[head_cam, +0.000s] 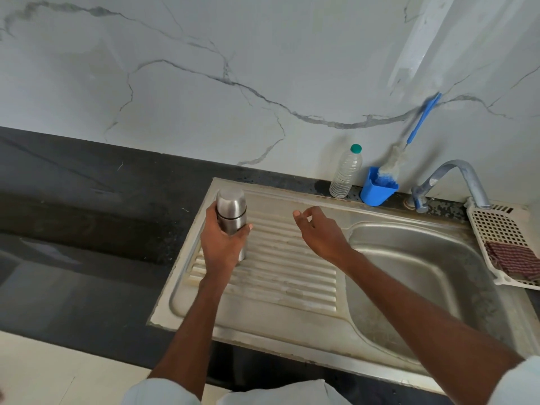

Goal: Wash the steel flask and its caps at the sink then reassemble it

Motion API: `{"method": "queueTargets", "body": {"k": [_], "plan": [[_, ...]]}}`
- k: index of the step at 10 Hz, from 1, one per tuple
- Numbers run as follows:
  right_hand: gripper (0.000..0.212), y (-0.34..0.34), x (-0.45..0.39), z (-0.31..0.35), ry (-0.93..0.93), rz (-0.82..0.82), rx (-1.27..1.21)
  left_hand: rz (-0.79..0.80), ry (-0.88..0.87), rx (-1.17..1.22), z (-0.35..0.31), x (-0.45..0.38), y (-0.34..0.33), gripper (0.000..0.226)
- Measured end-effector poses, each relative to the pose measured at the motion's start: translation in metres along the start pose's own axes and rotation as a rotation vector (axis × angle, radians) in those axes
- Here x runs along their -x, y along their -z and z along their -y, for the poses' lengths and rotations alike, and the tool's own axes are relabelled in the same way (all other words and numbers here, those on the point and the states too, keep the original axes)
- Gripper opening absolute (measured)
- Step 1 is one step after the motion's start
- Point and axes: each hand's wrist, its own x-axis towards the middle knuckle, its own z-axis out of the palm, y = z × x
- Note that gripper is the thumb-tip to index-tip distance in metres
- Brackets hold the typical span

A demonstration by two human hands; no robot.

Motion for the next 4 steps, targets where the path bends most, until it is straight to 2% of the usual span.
{"method": "queueTargets", "body": {"k": [2,3,4], "plan": [[0.052,0.002,0.015,-0.030,0.102,-0.091,0.199,-0.037,0.008,-0.059,0.002,0.018,0.004,0.079],[0.047,0.006,0.025,-0.051,0.178,-0.126,0.344,-0.013,0.007,-0.015,-0.001,0.022,0.008,0.087],[0.045,0.013,0.028,-0.063,0.225,-0.205,0.458,-0.150,0.020,-0.092,-0.006,0.047,0.003,0.096]]}}
